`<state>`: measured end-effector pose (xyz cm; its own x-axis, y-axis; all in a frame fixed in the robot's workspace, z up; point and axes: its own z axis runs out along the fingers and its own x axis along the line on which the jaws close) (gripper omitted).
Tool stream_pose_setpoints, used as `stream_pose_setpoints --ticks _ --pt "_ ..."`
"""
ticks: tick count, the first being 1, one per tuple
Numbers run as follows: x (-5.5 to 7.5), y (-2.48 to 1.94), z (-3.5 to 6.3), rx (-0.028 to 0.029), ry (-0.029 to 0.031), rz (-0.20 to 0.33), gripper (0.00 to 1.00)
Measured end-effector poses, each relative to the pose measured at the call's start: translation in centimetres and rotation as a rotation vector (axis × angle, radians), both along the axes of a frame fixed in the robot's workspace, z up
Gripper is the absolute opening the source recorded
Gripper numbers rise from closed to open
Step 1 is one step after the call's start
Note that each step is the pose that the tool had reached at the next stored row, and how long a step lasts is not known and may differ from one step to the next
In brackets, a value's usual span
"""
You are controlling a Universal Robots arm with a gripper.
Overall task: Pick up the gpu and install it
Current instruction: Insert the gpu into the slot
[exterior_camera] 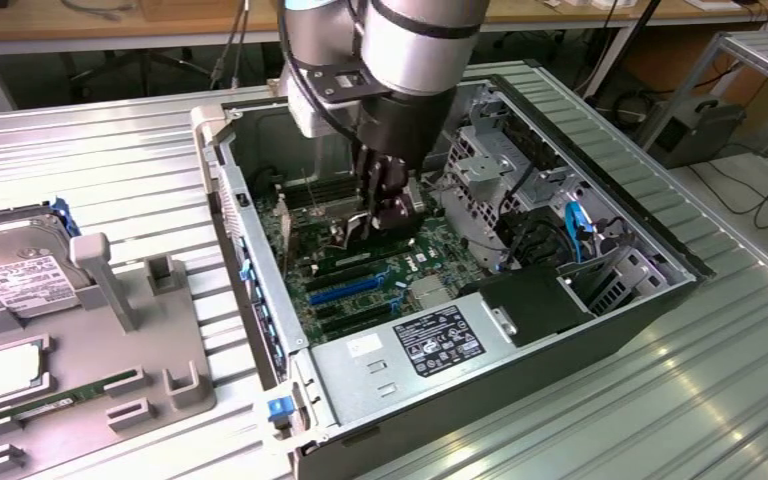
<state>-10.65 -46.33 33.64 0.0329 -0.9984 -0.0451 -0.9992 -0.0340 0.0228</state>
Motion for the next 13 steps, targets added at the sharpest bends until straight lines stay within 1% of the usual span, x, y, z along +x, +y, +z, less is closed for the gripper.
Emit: stream_pose_setpoints --ticks 1,2,5,13 --pt "0.0 0.00 -1.70 0.0000 0.0001 -0.008 0.26" --pt "0.0 0.00 -2.57 0.0000 0.0000 -0.053 0.26" --pt "-0.1 0.00 -3.13 0.0000 0.0000 -0.054 0.26" --pt "-0.4 -0.01 -4.77 0.0002 0.0000 -0.035 0.26"
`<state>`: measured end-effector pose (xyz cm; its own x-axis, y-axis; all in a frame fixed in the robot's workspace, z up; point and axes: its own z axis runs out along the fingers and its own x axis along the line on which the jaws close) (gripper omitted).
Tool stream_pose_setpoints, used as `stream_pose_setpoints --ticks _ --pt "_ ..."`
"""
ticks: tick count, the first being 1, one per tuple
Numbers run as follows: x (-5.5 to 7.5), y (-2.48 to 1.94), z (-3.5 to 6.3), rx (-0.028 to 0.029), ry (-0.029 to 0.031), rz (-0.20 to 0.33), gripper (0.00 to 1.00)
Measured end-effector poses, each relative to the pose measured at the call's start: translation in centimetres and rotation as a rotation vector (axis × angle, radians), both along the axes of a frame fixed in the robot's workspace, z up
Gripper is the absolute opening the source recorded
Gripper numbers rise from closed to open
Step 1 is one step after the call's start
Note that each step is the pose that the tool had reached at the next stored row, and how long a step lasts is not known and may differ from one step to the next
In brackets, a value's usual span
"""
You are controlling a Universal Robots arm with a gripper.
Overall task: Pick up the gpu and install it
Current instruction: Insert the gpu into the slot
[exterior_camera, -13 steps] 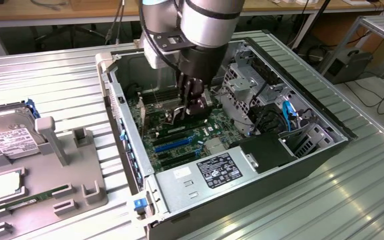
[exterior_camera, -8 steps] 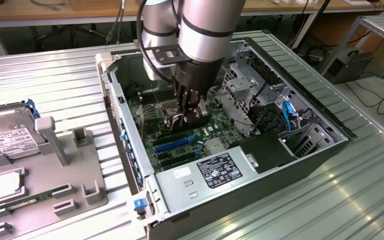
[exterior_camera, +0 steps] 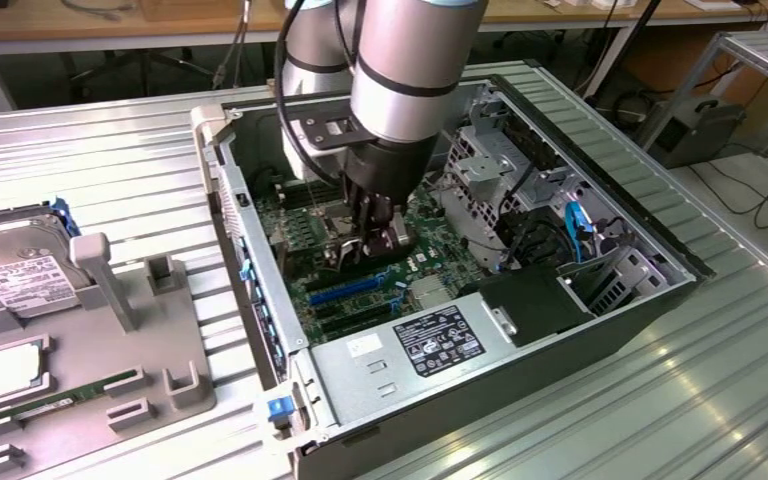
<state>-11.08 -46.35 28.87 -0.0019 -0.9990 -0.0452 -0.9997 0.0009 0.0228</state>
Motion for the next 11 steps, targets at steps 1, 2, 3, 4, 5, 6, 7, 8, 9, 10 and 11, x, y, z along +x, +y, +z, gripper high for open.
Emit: stream_pose_setpoints --ticks 1,2,3,4,5,6,7,8,9,10,11 --pt "-0.1 0.00 -0.19 0.0001 0.0000 0.002 0.26" --pt "-0.1 0.00 -0.39 0.0003 -0.0001 0.005 0.26" --pt "-0.1 0.00 -0.55 0.0004 0.0000 0.008 0.26" --pt "-0.1 0.00 -0.75 0.0005 0.0001 0.013 0.26" --pt "-0.1 0.00 -0.92 0.0006 0.0000 0.019 0.26" --pt "-0.2 0.00 -1.10 0.0009 -0.0001 0.026 0.26" --pt "-0.2 0.00 -1.24 0.0009 0.0000 0.034 0.26" --pt "-0.2 0.00 -1.38 0.0009 0.0000 0.043 0.26" --pt "-0.2 0.00 -1.49 0.0009 0.0000 0.051 0.26" --pt "-0.3 -0.01 -1.56 0.0008 0.0000 0.057 0.26" --pt "-0.3 -0.01 -1.64 0.0009 0.0000 0.061 0.26"
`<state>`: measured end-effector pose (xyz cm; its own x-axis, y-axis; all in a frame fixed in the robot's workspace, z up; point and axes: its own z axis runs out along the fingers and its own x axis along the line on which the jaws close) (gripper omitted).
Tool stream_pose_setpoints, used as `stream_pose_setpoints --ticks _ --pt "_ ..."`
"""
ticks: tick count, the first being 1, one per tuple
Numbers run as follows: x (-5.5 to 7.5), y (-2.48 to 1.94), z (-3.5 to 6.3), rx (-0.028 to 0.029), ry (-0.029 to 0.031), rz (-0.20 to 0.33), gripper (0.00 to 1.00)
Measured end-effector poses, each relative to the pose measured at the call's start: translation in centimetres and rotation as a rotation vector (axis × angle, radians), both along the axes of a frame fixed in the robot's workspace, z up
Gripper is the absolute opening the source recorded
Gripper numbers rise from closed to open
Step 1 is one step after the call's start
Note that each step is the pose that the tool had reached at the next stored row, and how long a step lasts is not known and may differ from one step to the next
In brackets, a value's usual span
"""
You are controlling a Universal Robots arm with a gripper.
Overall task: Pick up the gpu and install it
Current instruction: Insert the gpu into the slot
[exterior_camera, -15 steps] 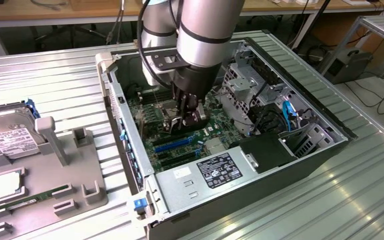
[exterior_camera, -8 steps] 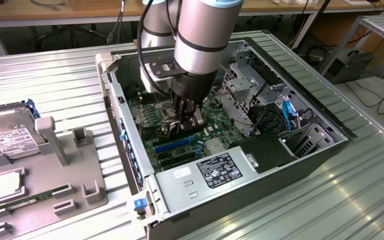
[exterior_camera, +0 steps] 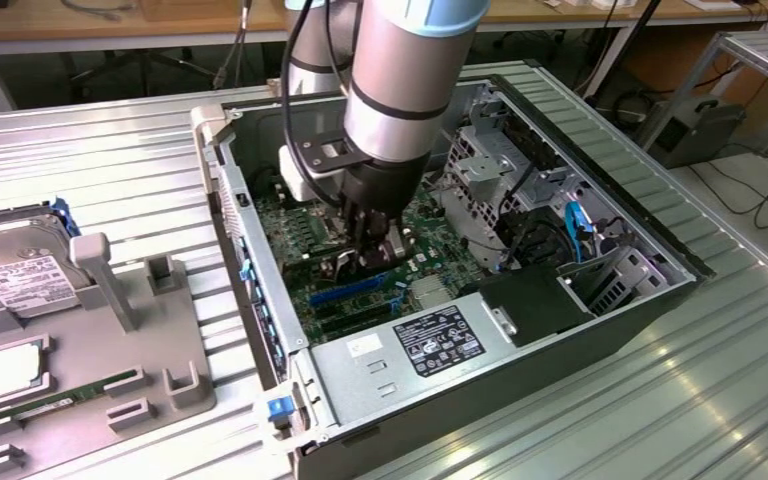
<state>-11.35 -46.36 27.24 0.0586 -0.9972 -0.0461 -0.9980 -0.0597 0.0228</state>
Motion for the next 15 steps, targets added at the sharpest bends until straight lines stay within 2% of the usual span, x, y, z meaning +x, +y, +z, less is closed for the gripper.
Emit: stream_pose_setpoints --ticks 8,15 --pt "-0.01 -0.02 -0.39 -0.0002 0.0002 -0.014 0.26" --pt "-0.01 -0.01 -0.45 -0.0050 0.0000 -0.041 0.26"
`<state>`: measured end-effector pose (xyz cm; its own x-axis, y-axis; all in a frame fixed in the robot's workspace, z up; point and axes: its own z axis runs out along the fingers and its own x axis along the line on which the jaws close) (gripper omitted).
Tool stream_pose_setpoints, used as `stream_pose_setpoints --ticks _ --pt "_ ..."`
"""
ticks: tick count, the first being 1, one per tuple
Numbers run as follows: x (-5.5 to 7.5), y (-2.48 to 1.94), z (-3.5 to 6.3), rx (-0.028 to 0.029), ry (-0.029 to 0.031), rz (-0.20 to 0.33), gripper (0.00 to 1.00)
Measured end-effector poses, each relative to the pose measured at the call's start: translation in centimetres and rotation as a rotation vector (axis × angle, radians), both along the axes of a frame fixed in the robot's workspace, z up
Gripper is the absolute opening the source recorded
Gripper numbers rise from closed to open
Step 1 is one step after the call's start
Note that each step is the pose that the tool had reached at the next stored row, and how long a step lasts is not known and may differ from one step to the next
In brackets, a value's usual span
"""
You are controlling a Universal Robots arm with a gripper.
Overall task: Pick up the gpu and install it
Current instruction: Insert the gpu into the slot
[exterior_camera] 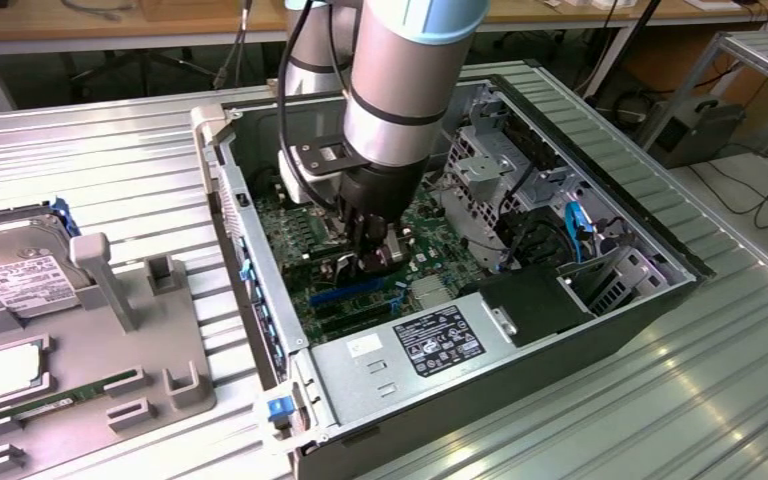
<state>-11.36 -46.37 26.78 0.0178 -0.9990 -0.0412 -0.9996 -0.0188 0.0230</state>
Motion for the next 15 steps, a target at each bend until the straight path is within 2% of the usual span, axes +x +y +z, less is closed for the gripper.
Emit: stream_pose_setpoints --ticks 15 --pt "-0.04 -0.27 -0.23 -0.0043 -0.0002 -0.001 0.26"
